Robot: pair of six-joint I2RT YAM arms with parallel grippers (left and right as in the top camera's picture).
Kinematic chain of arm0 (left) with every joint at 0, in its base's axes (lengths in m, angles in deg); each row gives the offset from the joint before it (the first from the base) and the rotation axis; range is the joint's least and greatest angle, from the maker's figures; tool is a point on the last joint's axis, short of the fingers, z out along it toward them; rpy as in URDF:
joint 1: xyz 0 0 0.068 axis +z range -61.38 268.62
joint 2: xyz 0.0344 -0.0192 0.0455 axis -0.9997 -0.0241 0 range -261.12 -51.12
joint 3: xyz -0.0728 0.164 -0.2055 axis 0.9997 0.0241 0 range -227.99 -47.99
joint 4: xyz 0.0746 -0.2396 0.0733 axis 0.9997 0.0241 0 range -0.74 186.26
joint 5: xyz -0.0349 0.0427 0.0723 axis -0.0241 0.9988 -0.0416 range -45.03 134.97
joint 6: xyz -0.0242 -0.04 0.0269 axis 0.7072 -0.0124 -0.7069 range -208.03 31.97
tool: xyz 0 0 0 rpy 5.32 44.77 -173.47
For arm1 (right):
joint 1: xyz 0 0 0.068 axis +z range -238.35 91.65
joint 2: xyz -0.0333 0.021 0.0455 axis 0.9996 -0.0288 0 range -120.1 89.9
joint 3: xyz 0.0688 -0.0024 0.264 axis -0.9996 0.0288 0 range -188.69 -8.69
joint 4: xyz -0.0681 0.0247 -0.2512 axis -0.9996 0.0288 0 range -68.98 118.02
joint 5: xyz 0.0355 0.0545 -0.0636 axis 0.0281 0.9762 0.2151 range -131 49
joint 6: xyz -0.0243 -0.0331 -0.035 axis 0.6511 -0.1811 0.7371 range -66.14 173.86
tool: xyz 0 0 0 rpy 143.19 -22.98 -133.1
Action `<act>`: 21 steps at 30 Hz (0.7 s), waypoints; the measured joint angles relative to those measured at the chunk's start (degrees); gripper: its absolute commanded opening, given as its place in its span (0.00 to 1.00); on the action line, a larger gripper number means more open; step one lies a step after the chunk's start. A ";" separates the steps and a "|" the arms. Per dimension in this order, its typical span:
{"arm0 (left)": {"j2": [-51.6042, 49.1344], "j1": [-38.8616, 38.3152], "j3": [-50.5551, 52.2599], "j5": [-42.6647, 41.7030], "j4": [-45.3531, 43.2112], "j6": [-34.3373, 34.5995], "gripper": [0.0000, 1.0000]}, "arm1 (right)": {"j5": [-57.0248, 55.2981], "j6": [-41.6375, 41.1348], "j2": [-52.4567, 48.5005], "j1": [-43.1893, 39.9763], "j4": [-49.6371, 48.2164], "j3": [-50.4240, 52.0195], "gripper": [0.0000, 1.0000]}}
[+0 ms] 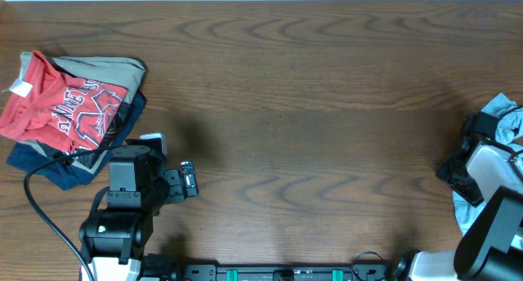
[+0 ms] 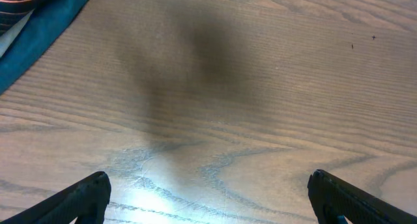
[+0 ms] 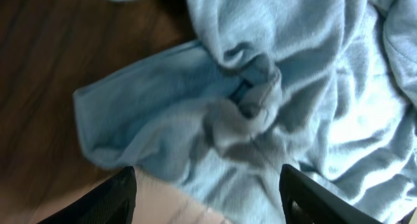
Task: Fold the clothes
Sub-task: 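Grasp the light-blue T-shirt with the right gripper and lift it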
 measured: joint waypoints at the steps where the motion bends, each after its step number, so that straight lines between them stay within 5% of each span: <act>1: 0.00 0.00 0.00 0.00 0.00 0.00 0.98 | 0.04 0.00 -0.70 -0.42 -0.72 0.00 0.68; 5: 0.00 0.00 0.00 0.02 0.00 0.00 0.98 | 0.42 0.00 -2.43 -1.44 -2.23 -0.48 0.59; 10: 0.00 0.00 0.00 0.00 -0.02 0.00 0.98 | 1.09 -0.24 -4.87 -1.55 -3.21 -1.51 0.01; 16: 0.00 0.00 0.00 0.00 -0.04 0.00 0.98 | 6.43 3.04 -4.57 -1.88 -2.93 -1.86 0.01; 21: 0.00 0.00 0.00 0.00 -0.68 0.00 0.98 | 28.98 14.99 -2.34 -0.72 -2.54 -3.43 0.01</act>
